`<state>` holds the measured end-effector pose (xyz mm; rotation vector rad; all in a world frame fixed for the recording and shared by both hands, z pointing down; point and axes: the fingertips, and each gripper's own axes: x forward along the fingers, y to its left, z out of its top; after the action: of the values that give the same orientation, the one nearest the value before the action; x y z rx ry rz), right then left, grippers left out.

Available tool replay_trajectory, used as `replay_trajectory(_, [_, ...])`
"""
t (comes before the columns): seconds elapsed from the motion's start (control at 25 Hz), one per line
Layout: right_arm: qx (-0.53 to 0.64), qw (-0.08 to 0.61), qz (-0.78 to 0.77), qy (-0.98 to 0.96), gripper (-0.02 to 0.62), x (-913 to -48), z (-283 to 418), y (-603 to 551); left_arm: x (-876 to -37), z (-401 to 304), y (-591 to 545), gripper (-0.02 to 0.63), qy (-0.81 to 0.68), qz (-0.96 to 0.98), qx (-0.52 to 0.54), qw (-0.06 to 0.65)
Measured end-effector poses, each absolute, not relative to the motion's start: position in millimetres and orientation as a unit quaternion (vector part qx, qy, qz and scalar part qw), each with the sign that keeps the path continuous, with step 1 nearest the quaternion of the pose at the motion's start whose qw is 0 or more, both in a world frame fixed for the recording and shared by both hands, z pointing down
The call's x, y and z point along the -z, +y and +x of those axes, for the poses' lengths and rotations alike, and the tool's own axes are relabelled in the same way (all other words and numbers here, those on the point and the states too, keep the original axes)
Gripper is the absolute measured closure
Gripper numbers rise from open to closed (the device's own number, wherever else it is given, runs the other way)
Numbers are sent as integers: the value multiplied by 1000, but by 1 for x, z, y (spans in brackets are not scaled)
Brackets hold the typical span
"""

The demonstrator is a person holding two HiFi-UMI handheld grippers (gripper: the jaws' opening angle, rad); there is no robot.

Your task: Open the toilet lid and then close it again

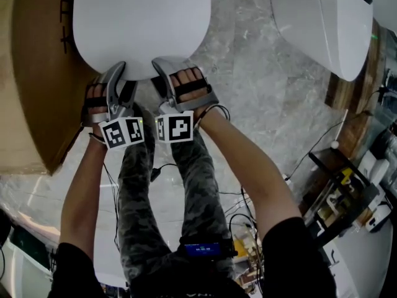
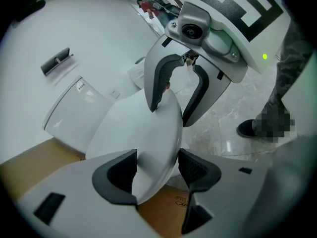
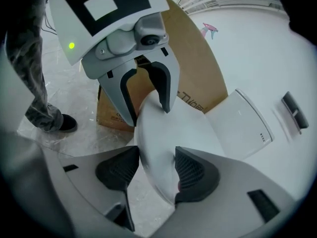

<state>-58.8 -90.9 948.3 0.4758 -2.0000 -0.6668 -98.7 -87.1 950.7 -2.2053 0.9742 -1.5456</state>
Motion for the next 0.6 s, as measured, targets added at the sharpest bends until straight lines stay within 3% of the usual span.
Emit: replay_trajectory(0.6, [272, 441, 203, -831, 431, -785, -60, -125, -788, -96, -120, 437, 367, -779, 481, 167])
